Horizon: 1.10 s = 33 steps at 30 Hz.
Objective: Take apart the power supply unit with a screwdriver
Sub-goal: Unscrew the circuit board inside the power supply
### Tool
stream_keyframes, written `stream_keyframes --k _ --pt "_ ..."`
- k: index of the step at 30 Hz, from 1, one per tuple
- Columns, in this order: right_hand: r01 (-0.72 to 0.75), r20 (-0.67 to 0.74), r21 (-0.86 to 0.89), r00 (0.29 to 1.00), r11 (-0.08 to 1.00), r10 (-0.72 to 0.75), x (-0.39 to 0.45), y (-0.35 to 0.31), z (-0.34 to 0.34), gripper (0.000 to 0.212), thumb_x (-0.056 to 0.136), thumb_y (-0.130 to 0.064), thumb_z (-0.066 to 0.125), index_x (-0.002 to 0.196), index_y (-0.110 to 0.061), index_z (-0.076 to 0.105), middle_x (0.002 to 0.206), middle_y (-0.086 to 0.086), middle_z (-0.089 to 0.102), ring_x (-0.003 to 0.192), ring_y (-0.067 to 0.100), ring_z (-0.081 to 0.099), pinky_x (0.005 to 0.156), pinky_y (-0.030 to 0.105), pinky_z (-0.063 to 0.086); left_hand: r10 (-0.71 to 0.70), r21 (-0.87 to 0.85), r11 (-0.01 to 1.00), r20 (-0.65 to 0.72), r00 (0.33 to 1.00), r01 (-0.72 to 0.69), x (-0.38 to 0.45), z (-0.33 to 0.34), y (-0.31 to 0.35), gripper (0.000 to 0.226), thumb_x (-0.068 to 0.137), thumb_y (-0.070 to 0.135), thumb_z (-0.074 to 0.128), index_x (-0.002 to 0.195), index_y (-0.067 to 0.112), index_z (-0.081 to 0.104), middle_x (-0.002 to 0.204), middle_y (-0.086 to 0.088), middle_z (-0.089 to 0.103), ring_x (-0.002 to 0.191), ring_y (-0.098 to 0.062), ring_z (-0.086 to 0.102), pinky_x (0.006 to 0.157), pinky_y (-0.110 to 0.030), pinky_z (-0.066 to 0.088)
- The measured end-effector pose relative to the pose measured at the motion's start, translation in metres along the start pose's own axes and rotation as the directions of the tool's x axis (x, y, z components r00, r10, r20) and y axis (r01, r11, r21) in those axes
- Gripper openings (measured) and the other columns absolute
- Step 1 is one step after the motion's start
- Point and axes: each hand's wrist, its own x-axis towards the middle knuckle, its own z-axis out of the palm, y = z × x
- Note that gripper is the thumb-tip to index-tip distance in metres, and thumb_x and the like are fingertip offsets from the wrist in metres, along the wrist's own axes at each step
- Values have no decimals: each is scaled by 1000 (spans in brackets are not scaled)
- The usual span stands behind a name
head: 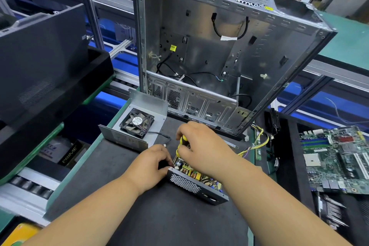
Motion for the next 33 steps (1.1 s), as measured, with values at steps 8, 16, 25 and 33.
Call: stream_keyframes --k 8,16,25,33 --pt "-52 9 0 999 999 52 4 -3 0 24 99 -45 48 103 -23 58 93 -2 62 89 20 55 68 33 37 -13 10 1000 -2 1000 13 0 0 -1 19 72 4 74 80 21 69 93 10 60 89 -3 58 85 -25 48" --pt "-41 -29 19 999 999 42 1 -2 2 25 90 -30 54 111 -16 55 106 1 57 99 24 52 82 36 43 17 39 999 40 999 -19 -1 -3 -1 19 72 3 71 84 17 67 95 8 59 90 -9 58 85 -31 49" --pt "-77 -15 9 997 997 77 4 -3 3 30 99 -46 49 112 -21 57 98 0 64 93 23 58 69 33 38 9 40 999 52 999 -11 -1 -4 -2 20 74 7 72 88 21 68 97 11 59 93 -6 58 87 -31 50" --pt "-41 -21 20 999 999 42 0 -3 2 22 86 -24 53 106 -15 52 105 3 55 100 25 48 81 34 40 33 28 999 52 998 -34 -1 -5 0 23 72 2 71 90 16 71 98 8 60 93 -7 58 87 -28 49"
